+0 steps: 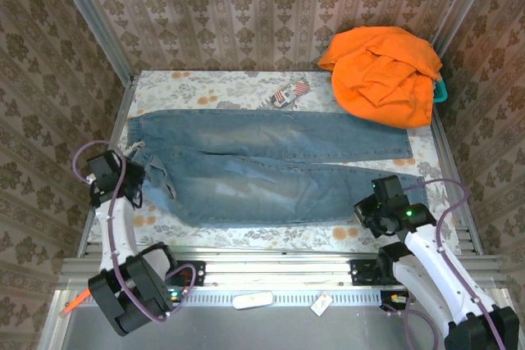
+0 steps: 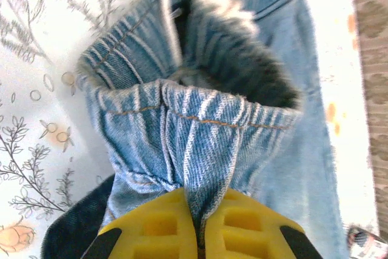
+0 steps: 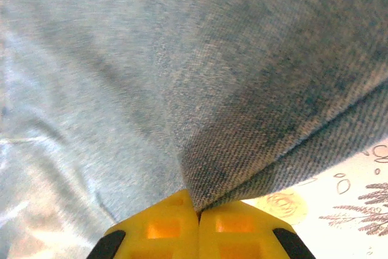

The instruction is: Fold and stack the trousers

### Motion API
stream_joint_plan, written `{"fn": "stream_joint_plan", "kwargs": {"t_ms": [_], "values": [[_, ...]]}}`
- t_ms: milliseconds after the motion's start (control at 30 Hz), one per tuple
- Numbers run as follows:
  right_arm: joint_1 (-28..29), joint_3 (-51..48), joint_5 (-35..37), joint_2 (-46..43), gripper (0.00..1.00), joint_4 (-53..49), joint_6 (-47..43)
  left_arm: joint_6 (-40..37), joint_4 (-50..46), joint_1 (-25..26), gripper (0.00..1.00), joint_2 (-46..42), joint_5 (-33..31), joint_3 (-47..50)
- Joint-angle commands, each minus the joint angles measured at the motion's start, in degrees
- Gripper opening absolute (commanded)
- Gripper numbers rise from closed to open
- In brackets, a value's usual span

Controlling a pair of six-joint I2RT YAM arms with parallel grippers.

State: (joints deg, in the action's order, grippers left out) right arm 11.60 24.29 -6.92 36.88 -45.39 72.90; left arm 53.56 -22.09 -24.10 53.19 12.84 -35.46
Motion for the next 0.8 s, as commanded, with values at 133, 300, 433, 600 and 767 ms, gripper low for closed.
{"fn": "stream_joint_plan", "kwargs": {"t_ms": [133, 300, 433, 600, 767], "values": [[-0.4, 10.4, 3.1, -4.2, 0.00, -6.3, -10.4, 0.5, -14.4, -0.8, 0.00, -9.1, 0.0, -6.3], [-0.4, 18.5, 1.3, -5.2, 0.00, -7.3, -16.5, 0.5, -20.3, -2.5, 0.00, -14.4, -1.0, -10.7], [-0.4, 23.7, -1.4, -7.0, 0.00, -9.7, -19.2, -0.6, -23.4, -7.3, 0.00, -15.3, 2.3, -13.6], [-0.4, 26.8, 0.5, -12.1, 0.00, -16.8, -23.1, -5.5, -28.6, -13.1, 0.00, -14.7, 4.4, -17.4], [-0.3, 28.7, 3.7, -18.3, 0.00, -24.3, -24.9, -9.1, -34.2, -18.1, 0.00, -15.1, 4.5, -21.8]]}}
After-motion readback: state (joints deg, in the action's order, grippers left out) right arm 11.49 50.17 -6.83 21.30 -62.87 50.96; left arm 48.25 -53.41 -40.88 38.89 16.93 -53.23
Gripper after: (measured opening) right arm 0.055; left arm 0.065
